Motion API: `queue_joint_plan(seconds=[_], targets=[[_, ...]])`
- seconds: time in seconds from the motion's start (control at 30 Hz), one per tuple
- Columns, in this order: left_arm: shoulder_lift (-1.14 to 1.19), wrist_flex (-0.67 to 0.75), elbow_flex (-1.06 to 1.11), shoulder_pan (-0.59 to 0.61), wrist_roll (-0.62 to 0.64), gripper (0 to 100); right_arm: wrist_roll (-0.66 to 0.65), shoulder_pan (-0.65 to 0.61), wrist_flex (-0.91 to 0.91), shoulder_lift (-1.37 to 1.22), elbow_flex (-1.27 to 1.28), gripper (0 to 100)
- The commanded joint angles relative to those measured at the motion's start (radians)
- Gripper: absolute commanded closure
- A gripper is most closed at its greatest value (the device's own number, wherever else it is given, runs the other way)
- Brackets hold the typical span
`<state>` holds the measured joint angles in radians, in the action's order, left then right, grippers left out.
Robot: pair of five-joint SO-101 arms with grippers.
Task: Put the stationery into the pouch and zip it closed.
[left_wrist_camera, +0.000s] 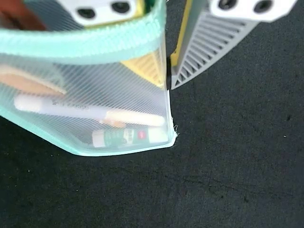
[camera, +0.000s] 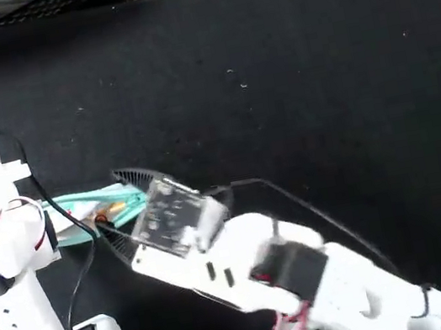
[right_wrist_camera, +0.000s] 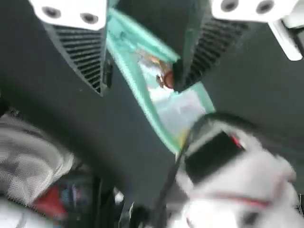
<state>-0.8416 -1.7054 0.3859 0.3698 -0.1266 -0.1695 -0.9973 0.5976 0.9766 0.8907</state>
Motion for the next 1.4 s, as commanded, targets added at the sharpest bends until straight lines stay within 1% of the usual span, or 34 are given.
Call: queue_joint_plan(seconds=[0.0,0.1,0.27,0.4,0.57,0.77,0.83,0.9,1.1,1.27,1.37], targets=[[0.012,0.015,0.007,-0.016,-0.008,97,-0.009,0.054,-0.071,-0.054,0.019,78.6],[0.012,0.015,0.007,-0.016,-0.008,97,-0.005,0.072,-0.068,-0.028,-0.025,78.6],[0.012,0.015,0.007,-0.016,-0.008,97,-0.003,0.048,0.029,0.077,-0.142,78.6],[0.011,0.015,0.007,-0.016,-0.008,97,-0.003,0.040,0.041,0.096,-0.145,78.6],[0.009,0.015,0.007,-0.016,-0.008,97,-0.003,0.040,0.031,-0.018,-0.087,78.6],[0.009,0.015,0.007,-0.016,-0.008,97,-0.005,0.040,-0.071,-0.283,-0.056,78.6],[0.009,0.015,0.007,-0.015,-0.008,97,-0.009,0.041,-0.066,-0.348,-0.082,78.6],[0.008,0.014,0.007,-0.015,-0.008,97,-0.009,0.044,-0.018,-0.361,-0.120,78.6],[0.008,0.014,0.007,-0.015,-0.008,97,-0.009,0.044,0.172,-0.231,-0.242,78.6],[0.009,0.014,0.007,-0.015,-0.008,97,-0.005,0.044,0.310,0.015,-0.329,78.6],[0.009,0.014,0.007,-0.015,-0.008,97,-0.005,0.044,0.402,0.151,-0.335,78.6]])
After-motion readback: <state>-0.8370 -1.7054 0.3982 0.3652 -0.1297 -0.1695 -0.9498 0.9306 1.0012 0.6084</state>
